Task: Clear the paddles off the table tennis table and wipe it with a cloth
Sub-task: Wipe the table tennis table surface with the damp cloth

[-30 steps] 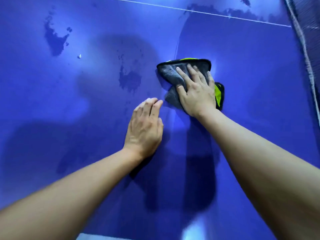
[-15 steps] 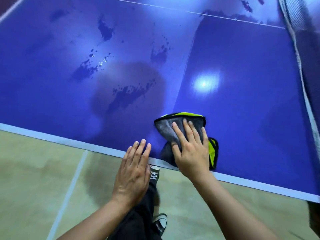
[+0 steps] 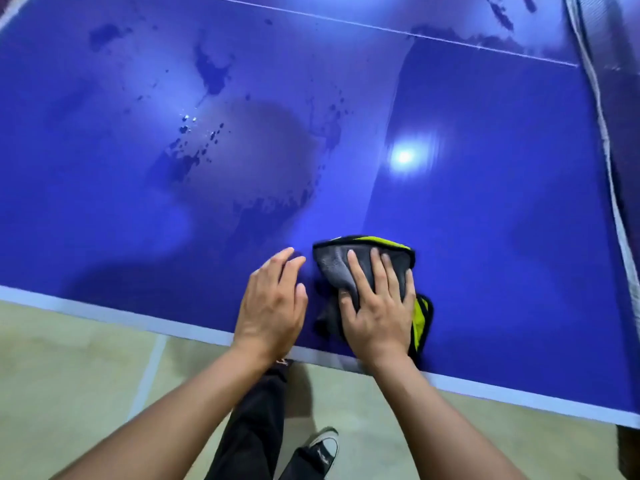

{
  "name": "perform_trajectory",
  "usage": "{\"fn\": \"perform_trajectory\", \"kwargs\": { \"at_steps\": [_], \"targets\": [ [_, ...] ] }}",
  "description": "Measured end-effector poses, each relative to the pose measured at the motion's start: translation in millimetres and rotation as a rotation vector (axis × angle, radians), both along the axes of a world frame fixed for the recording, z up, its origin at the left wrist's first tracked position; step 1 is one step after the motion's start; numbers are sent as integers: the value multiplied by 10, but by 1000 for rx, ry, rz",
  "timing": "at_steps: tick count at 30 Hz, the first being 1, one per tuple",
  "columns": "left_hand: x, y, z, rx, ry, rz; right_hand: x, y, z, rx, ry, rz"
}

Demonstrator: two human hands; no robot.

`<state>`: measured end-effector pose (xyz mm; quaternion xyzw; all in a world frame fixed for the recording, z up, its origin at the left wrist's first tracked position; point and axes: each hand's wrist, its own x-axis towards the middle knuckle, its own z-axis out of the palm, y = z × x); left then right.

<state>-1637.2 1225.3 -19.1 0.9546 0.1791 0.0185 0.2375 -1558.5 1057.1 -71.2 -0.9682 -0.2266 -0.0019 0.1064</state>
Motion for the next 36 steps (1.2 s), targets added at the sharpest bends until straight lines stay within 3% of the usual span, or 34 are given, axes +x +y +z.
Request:
{"fn": "perform_trajectory", "kwargs": {
  "at_steps": [16,26,36],
  "targets": [
    [3159,2213,-432,221,-13,-76,2994,1227,-88,-7,-5,41],
    [3273,2328,-542,266,-31,-79,4869,1926,-51,-82,8,65],
    [3291,2336,-548,258,-41,-70,5649,2367,-38,-84,33,19]
  ]
}}
